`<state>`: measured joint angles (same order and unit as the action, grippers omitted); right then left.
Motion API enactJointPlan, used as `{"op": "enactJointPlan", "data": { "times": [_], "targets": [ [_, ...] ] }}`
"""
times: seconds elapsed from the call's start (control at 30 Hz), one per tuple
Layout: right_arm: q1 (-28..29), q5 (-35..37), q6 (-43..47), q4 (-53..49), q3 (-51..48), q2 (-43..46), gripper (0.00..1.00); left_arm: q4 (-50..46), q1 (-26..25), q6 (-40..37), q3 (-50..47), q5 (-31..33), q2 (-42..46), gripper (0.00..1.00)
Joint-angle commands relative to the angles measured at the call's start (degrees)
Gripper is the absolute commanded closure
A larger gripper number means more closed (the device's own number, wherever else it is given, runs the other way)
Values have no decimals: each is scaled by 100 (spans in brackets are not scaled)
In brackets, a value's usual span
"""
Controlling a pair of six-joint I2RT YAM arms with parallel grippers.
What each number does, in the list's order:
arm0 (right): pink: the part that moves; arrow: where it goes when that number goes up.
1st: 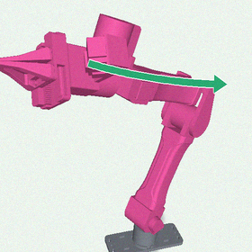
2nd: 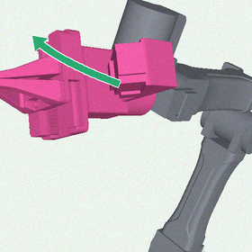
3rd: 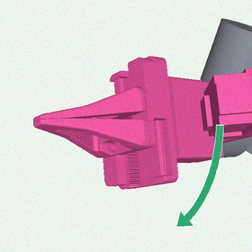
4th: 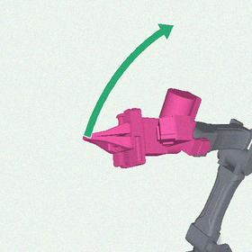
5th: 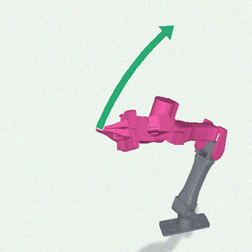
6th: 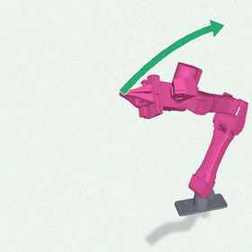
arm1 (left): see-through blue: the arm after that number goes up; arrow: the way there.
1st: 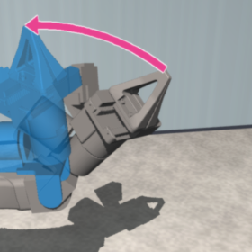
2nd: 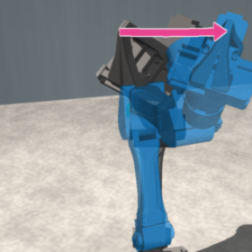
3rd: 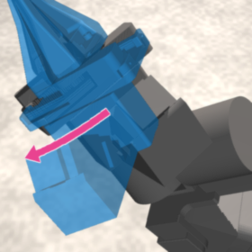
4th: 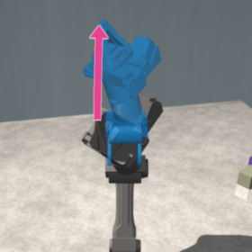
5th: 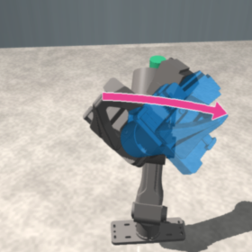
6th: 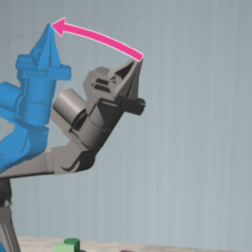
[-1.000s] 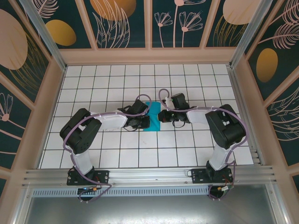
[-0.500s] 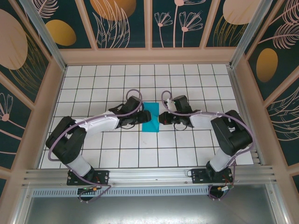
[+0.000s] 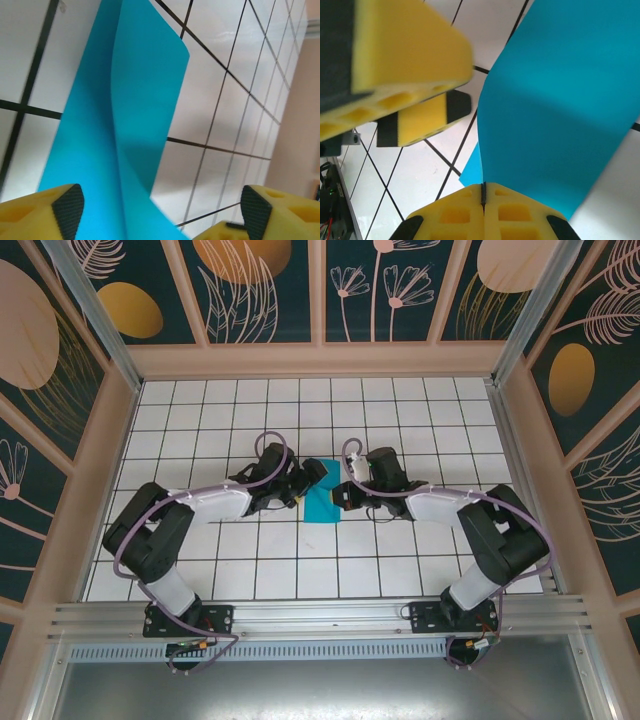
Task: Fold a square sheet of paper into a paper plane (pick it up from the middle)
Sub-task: Fold the triangle a second time at the center of the table.
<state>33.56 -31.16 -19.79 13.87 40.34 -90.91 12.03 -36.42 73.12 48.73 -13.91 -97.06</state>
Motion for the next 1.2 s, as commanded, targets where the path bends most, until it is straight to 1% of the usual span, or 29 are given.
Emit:
{"op": "enactJointPlan", "data": {
  "times": [0.0,0.2,0.3,0.4,0.43,0.57,0.63,0.73,0.77,0.83,0.93,1.03,1.1,1.17],
  "targets": [
    [115,118,174,267,-130,202,95,652,73,643,23,-416,-285,23],
    [349,426,481,560,-338,379,95,833,91,958,-83,-498,-405,37],
    [406,543,597,718,-459,449,95,812,97,993,-109,-483,-411,47],
    [456,649,718,827,-534,494,91,777,99,965,-85,-490,-428,56],
    [467,671,757,835,-551,518,90,742,100,937,-68,-491,-443,62],
    [473,737,915,626,-535,608,80,654,100,829,-13,-551,-481,75],
    [508,889,1021,573,-606,682,76,640,99,801,-4,-551,-495,81],
    [657,1193,1266,794,-858,880,73,642,100,772,35,-592,-516,84],
    [733,1352,1369,879,-933,942,72,622,99,757,57,-603,-533,86],
    [886,1744,1666,1018,-1076,1049,70,595,100,731,91,-626,-558,88],
    [1199,2448,2220,1255,-1301,1193,60,560,100,693,134,-657,-577,90],
    [1366,2899,2529,1327,-1384,1219,59,537,100,649,165,-681,-578,94],
    [1502,3037,2803,1358,-1421,1217,58,522,100,629,163,-683,-569,94],
    [1696,3338,3058,1504,-1489,1201,57,524,98,624,165,-689,-552,95]
  ]
}}
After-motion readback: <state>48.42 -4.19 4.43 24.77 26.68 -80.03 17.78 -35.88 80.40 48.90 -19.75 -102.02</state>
